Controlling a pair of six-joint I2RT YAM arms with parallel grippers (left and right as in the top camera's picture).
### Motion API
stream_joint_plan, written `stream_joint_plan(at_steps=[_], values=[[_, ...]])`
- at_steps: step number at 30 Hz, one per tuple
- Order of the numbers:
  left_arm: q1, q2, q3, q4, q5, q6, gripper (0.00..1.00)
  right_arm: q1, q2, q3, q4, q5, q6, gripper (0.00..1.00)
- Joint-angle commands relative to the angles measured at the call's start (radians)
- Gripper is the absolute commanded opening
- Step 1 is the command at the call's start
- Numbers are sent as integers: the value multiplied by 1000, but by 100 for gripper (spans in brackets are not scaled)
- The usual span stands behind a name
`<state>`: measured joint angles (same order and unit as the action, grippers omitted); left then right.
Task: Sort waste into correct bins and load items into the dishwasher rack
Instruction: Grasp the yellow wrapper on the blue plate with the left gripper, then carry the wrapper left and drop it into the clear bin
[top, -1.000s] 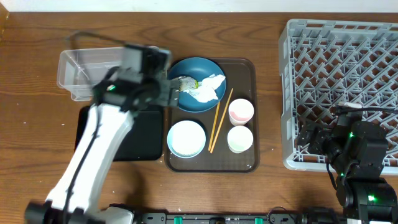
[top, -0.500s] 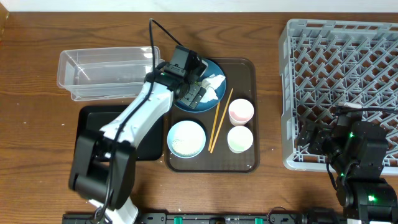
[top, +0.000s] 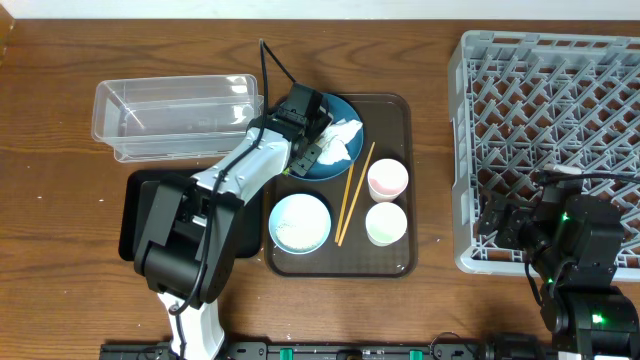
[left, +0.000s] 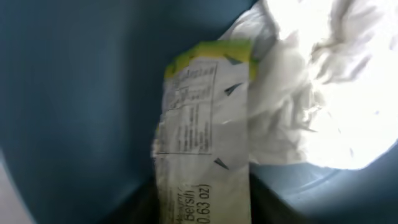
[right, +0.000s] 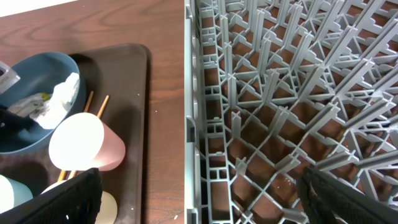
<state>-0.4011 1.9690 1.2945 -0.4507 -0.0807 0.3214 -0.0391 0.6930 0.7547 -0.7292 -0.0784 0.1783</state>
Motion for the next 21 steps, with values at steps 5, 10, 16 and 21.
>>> stream_joint_plan(at_steps=[5,10,16,21], values=[[0,-101,13,-14,-18,-6,7,13,-3,22,-1,-5,8,98],[15,-255,13,-26,-18,-55,6,13,-3,22,-1,-5,8,98],[112,-372,13,-5,-18,-54,6,13,-3,22,-5,-5,8,98],[252,-352,12,45,-17,-54,7,13,-3,22,-7,-5,8,97]])
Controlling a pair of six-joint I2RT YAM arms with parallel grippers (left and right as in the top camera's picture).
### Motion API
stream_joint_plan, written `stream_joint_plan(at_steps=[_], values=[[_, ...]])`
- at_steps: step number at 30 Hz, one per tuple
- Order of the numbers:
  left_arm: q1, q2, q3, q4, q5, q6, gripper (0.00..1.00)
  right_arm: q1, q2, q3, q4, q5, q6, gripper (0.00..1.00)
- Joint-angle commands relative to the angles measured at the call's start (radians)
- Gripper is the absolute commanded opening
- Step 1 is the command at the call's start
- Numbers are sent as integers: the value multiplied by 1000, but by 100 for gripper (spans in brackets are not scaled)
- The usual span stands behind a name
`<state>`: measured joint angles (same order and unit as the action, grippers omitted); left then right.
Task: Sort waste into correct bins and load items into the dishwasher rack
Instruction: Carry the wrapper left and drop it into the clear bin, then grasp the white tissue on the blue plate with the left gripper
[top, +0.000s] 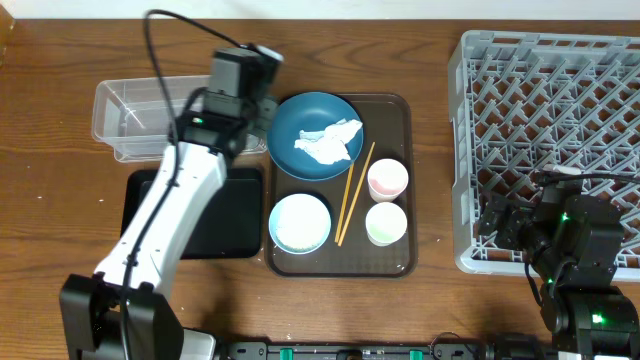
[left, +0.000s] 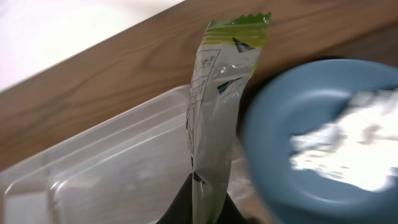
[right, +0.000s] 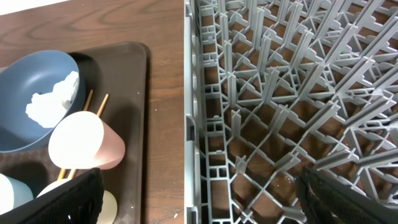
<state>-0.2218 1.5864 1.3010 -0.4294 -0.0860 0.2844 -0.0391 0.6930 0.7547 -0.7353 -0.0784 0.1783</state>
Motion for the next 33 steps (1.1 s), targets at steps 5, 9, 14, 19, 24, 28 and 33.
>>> stream_joint_plan(at_steps=[5,9,14,19,24,28,33], values=[[164,83,6,77,-11,-17,25,13,-3,22,-6,-5,8,96],[190,119,6,76,-12,-16,48,13,-3,22,-6,-5,8,97],[193,123,6,77,-12,-17,61,13,-3,22,-6,-5,8,97],[192,123,6,71,-11,-72,61,13,-3,22,-6,-5,8,97],[173,116,6,34,171,-140,61,13,-3,22,-6,-5,8,97],[121,116,6,5,397,-197,61,13,-3,22,-7,-5,8,97],[10,121,0,-37,478,-196,70,13,-3,22,-9,-5,8,97]])
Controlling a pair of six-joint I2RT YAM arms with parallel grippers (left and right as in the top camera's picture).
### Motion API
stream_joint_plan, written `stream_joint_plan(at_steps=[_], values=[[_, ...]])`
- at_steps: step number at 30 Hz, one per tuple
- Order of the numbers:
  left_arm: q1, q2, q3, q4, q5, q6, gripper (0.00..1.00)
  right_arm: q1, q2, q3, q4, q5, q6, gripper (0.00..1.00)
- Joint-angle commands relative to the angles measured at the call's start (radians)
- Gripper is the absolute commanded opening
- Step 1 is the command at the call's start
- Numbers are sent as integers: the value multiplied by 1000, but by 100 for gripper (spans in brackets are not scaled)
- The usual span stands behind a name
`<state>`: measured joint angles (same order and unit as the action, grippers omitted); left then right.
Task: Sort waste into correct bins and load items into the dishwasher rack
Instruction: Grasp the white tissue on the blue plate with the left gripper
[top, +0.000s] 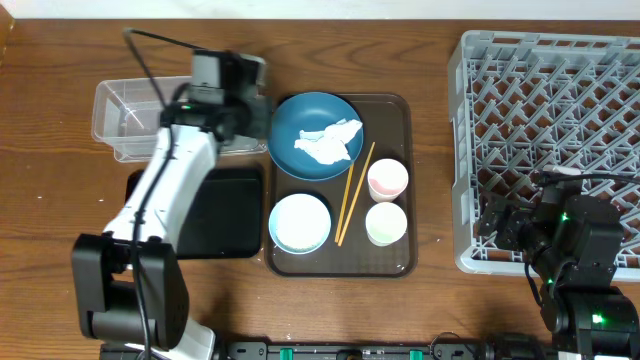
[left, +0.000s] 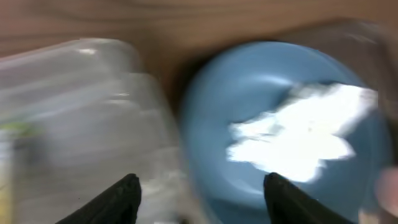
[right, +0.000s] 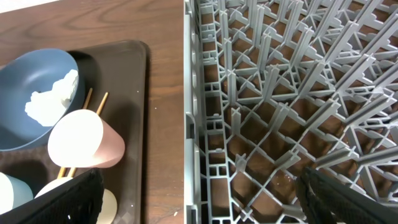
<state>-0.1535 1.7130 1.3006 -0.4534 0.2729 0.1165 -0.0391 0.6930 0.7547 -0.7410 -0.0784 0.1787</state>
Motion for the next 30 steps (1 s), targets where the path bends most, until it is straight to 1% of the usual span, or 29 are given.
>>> stream_joint_plan(at_steps=[1,4,7,10,17,21,23,25,27,30], values=[[-82,-1,-6,-13,119,-28,70,13,-3,22,-3,-5,8,98],[-138,15,-23,-8,105,-28,73,13,-3,22,-4,-5,8,98],[-183,51,-26,-4,69,-28,74,13,-3,22,-4,-5,8,98],[-212,98,-26,28,70,-28,75,13,-3,22,-4,-5,8,97],[-257,214,-26,112,70,-28,75,13,-3,22,-16,-5,8,97],[-265,264,-26,130,70,-28,75,13,-3,22,-16,-5,8,98],[-265,278,-26,134,70,-28,70,13,-3,22,-15,-5,8,98],[-265,285,-25,132,70,-29,58,13,-3,22,-15,-5,8,98],[-265,290,-26,124,70,-28,50,13,-3,22,-15,-5,8,98],[-265,293,-26,116,70,-28,33,13,-3,22,-14,-5,8,99]])
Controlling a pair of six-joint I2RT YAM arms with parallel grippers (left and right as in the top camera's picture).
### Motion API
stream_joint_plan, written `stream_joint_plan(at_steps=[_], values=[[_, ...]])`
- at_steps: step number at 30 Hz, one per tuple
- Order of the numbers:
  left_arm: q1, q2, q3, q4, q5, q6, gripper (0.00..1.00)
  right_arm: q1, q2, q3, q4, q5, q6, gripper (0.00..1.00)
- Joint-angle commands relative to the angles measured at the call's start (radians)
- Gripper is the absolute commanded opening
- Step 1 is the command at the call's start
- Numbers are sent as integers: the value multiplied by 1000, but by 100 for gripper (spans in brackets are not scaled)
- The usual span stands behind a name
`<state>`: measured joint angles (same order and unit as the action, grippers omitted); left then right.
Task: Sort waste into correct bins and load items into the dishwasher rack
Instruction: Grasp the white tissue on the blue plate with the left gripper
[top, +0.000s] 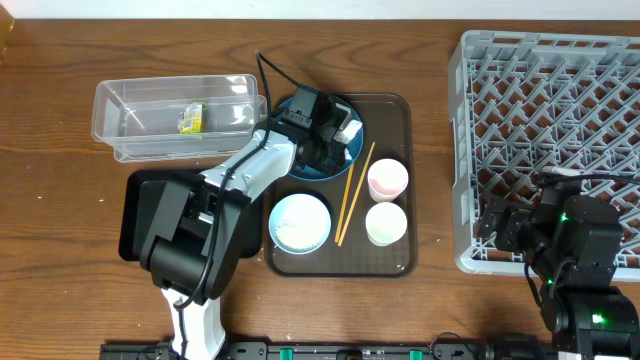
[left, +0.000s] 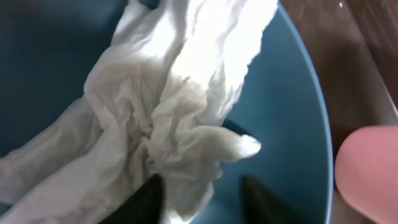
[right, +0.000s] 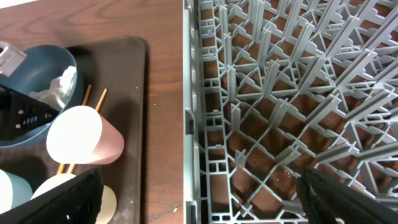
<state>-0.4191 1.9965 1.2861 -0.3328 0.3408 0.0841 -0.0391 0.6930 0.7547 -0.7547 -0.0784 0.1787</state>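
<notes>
A crumpled white napkin (left: 168, 112) lies in the blue bowl (left: 292, 124) at the back of the brown tray (top: 395, 110). My left gripper (left: 202, 202) is down in that bowl, open, its dark fingertips (left: 146, 199) on either side of the napkin's near edge. A green-and-silver snack wrapper (top: 190, 118) lies in the clear bin (top: 140, 100). My right gripper (right: 199, 199) stands open at the front left corner of the grey dishwasher rack (top: 550, 120), holding nothing.
The tray also carries a pale blue bowl (top: 299, 222), wooden chopsticks (top: 352, 195), a pink cup (top: 387, 180) and a pale green cup (top: 386, 223). A black bin (top: 135, 215) sits left of the tray, partly under my left arm.
My left gripper was open over the gap between the clear bin and the blue bowl; now it is low inside the bowl, open around the napkin. The right arm has not moved.
My left gripper was first shut on the wrapper inside the blue bowl. Then it held the wrapper up at the clear bin's edge. Then it was open by the bin. Now the wrapper lies in the bin and the gripper is back at the bowl.
</notes>
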Motion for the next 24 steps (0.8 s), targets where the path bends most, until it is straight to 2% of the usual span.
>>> stream_joint_plan(at_steps=[1,4,14,15,16,17,24], values=[[1,10,-11,-5,2,4,28,13,-3,22,-1,-5,8,99],[1,10,-11,-5,2,4,7,13,-3,22,-1,-5,8,99],[3,-82,-11,-1,-47,4,6,13,-3,22,-2,-5,8,98],[3,-96,-11,6,-47,4,17,13,-3,22,-2,-5,8,98],[3,-104,-11,14,-47,4,51,13,-3,22,-2,-5,8,98],[3,-108,-11,23,-47,4,58,13,-3,22,-1,-5,8,98],[0,-80,-11,64,-47,4,58,13,-3,22,-5,-5,8,98]])
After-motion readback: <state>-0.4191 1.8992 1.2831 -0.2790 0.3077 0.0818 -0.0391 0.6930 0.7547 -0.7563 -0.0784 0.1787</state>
